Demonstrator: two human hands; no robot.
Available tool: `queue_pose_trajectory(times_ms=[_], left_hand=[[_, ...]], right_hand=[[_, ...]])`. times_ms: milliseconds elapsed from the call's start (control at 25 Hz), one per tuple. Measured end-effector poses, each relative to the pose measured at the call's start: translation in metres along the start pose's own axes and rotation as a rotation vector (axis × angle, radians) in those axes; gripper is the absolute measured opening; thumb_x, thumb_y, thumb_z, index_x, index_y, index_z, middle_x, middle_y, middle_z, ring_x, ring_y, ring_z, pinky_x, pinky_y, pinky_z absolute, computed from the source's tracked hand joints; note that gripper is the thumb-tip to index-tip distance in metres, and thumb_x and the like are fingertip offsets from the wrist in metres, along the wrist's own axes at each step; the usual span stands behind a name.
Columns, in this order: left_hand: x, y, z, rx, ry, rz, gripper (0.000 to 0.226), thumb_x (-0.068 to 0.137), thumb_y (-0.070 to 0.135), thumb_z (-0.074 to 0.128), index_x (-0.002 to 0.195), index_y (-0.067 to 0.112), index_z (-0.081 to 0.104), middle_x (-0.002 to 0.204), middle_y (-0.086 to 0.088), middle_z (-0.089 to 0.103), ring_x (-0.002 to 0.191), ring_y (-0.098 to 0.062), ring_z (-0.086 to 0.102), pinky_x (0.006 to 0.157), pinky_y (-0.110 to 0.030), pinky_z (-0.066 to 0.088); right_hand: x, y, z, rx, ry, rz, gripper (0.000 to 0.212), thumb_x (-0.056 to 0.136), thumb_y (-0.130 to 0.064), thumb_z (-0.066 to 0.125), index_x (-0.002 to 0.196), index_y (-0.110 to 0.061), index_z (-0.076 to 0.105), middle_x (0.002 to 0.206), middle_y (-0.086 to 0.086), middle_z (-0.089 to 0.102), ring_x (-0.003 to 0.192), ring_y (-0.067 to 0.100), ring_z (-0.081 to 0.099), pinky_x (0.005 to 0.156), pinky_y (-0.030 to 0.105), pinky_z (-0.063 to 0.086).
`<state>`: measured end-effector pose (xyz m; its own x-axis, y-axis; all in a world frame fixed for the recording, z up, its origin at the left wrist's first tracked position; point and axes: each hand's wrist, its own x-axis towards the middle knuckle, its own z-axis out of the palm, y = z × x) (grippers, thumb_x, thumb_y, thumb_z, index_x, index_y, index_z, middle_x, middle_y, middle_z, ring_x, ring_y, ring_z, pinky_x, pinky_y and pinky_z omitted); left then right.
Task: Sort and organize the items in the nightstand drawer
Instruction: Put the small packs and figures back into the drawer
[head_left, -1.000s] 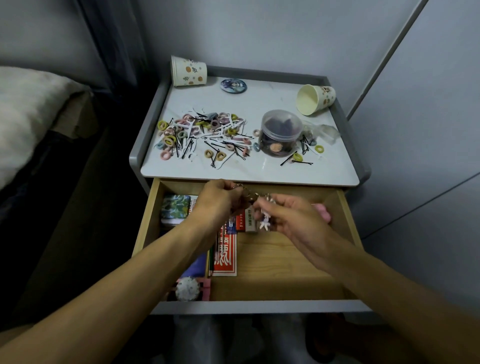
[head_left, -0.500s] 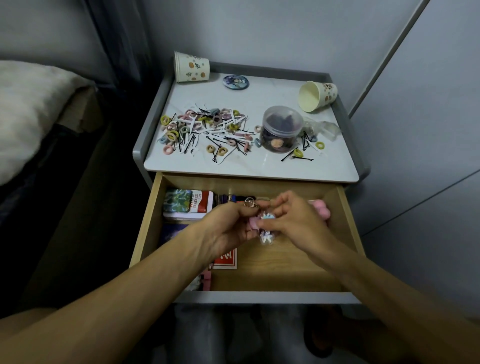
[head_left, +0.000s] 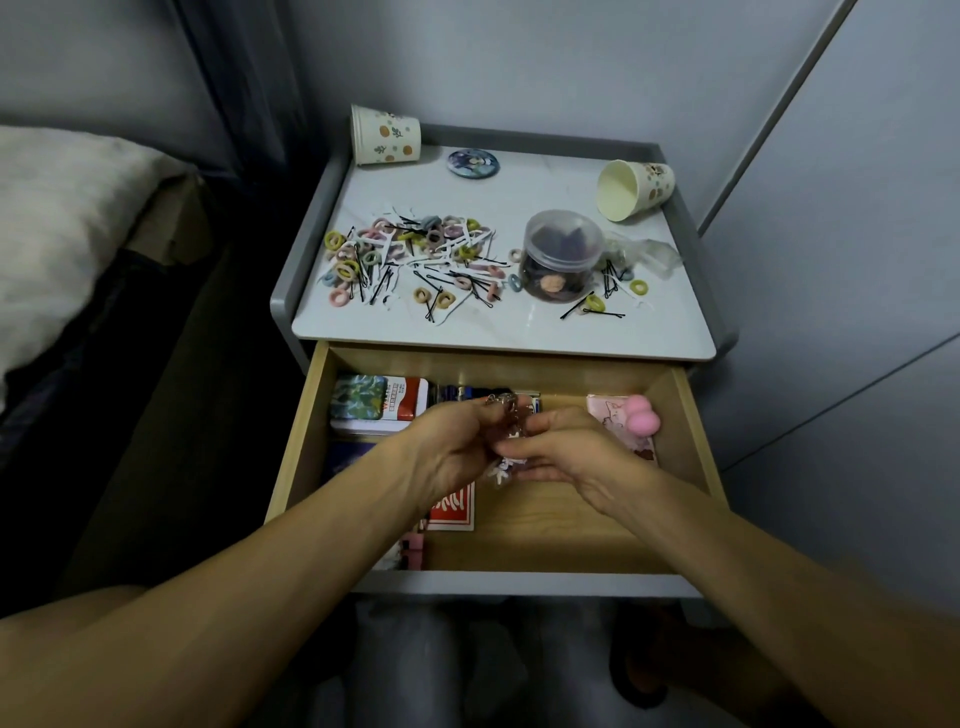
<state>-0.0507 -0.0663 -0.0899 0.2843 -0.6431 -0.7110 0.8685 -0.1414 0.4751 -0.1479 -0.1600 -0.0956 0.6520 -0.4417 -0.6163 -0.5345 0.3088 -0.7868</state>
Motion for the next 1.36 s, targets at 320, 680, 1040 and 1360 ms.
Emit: queue_pose_trajectory(times_ms=[320, 680, 1040, 1360], left_hand=[[0.003, 0.023, -0.014, 0.925, 0.111, 0.437, 0.004, 0.085, 0.002, 0.07, 0.088, 0.004, 0.07, 0.077, -0.005, 0.069, 0.064, -0.011, 0.062, 0.056, -0.016, 0.051], [0.043, 0.036, -0.028, 1.767, 0.043, 0.414, 0.021, 0.082, 0.023, 0.076, 0.101, 0.014, 0.075, 0.093, -0.004, 0.073, 0.079, -0.015, 0.063, 0.066, -0.024, 0.047], [0.07, 0.025, -0.037, 1.871, 0.119, 0.577, 0.022, 0.078, 0.022, 0.077, 0.098, 0.016, 0.072, 0.101, -0.014, 0.069, 0.091, -0.029, 0.067, 0.077, -0.033, 0.053], [0.079, 0.021, -0.039, 1.82, 0.182, 0.6, 0.026, 0.077, 0.023, 0.079, 0.099, 0.012, 0.072, 0.1, -0.016, 0.07, 0.093, -0.032, 0.065, 0.073, -0.031, 0.049]], right_hand=[[0.007, 0.001, -0.005, -0.067, -0.03, 0.094, 0.038, 0.072, -0.007, 0.083, 0.1, -0.011, 0.057, 0.106, 0.012, 0.07, 0.085, 0.021, 0.072, 0.066, 0.029, 0.06], [0.035, 0.03, 0.007, -0.368, -0.065, 0.15, 0.046, 0.076, -0.01, 0.081, 0.116, -0.002, 0.061, 0.107, 0.011, 0.07, 0.092, 0.02, 0.07, 0.067, 0.024, 0.059], [0.049, 0.049, 0.016, -0.361, -0.057, 0.102, 0.032, 0.078, -0.004, 0.079, 0.105, -0.001, 0.062, 0.102, 0.011, 0.07, 0.089, 0.018, 0.07, 0.07, 0.026, 0.06], [0.044, 0.044, 0.014, -0.458, 0.036, 0.021, 0.034, 0.083, -0.01, 0.077, 0.108, 0.002, 0.058, 0.091, 0.009, 0.065, 0.076, 0.018, 0.066, 0.065, 0.028, 0.059]])
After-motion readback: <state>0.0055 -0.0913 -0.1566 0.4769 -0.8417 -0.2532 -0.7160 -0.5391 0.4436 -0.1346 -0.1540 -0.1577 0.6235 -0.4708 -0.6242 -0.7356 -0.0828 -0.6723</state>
